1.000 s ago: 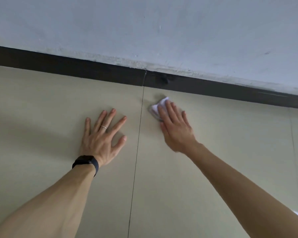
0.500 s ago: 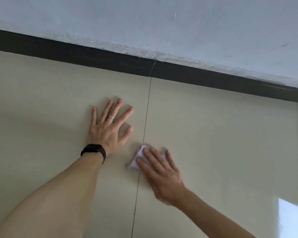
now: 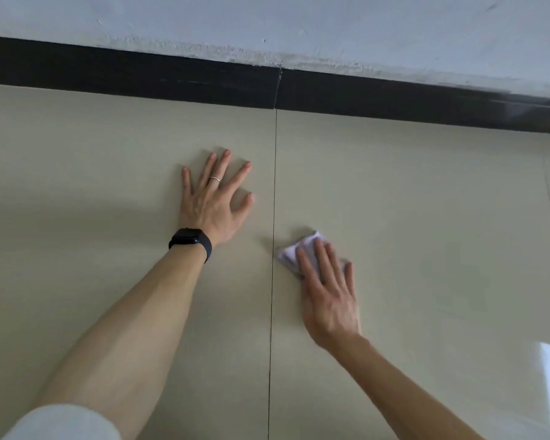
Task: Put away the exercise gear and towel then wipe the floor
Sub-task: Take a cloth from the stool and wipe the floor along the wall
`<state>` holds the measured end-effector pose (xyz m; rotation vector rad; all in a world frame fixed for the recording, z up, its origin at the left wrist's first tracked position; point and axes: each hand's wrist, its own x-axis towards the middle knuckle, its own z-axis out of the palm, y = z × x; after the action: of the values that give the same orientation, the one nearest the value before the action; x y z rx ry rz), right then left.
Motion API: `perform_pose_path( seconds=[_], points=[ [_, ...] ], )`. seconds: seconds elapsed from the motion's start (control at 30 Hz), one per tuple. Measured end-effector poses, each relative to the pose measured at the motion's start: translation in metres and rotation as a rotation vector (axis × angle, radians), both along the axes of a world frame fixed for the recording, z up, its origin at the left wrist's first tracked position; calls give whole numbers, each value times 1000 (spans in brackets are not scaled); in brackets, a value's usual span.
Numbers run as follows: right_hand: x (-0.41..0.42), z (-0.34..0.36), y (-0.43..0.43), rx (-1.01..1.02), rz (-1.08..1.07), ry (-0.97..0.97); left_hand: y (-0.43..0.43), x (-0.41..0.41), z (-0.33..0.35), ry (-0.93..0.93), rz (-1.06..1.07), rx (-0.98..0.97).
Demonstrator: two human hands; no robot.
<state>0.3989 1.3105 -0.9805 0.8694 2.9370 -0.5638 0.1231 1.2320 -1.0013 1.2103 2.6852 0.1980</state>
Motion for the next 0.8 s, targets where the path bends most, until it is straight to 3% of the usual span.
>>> perform_pose_path(
  seconds=[0.1, 0.17, 0.23, 0.27, 0.37, 0.43, 0.5, 0.6, 0.67, 0.73, 0.8],
  points=[
    [52, 3, -65, 79, 701, -41, -13, 17, 2, 16, 68, 68],
    [60, -2, -60, 128, 968, -30, -34, 40, 5, -14, 142, 104],
    [44, -9, -41, 150, 939, -7, -70, 74, 10, -34, 168, 127],
    [32, -9, -29, 132, 770, -18, -92, 92, 12, -46, 184, 127],
    [-6, 0, -2, -9, -26, -47, -165, 133, 13, -101, 284, 27],
    [-15, 5, -24, -37, -256, -25, -204, 150, 11, -117, 342, -48],
    [-6, 4, -70, -21, -64, -15, -225, 158, 9, -121, 342, -83],
    [27, 4, -143, -3, 754, -58, -229, 156, 11, -146, 330, -76],
    [25, 2, -142, 35, 1172, -97, -231, 154, 15, -153, 320, -68],
    [-2, -2, -116, 122, 1234, -71, -242, 150, 19, -151, 342, -57],
    [-37, -2, -88, 127, 878, -53, -261, 145, 21, -144, 411, -68]
  ],
)
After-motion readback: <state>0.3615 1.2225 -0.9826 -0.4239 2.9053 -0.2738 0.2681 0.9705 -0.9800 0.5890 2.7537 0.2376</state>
